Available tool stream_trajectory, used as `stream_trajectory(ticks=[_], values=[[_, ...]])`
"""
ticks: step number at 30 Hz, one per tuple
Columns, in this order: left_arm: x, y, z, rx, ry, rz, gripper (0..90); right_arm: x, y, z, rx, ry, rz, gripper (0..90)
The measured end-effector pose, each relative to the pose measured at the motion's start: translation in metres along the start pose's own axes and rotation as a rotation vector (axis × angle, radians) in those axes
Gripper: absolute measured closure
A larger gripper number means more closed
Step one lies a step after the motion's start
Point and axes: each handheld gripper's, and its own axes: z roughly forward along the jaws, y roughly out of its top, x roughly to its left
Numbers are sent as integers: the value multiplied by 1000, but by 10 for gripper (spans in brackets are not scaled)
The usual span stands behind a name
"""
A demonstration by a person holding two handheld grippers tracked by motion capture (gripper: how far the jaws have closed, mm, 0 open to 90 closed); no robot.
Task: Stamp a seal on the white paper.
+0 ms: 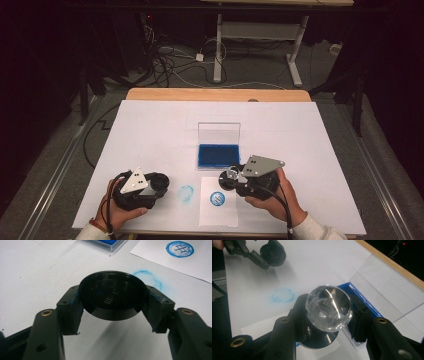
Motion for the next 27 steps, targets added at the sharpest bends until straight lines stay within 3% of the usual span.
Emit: stream_trajectory(ticks=[12,27], values=[[4,-2,2,2,-6,-11,367,-24,-5,-25,-46,-64,48,573],[3,-2,4,5,-17,-8,367,-37,-7,-40,-79,-106,78,573]])
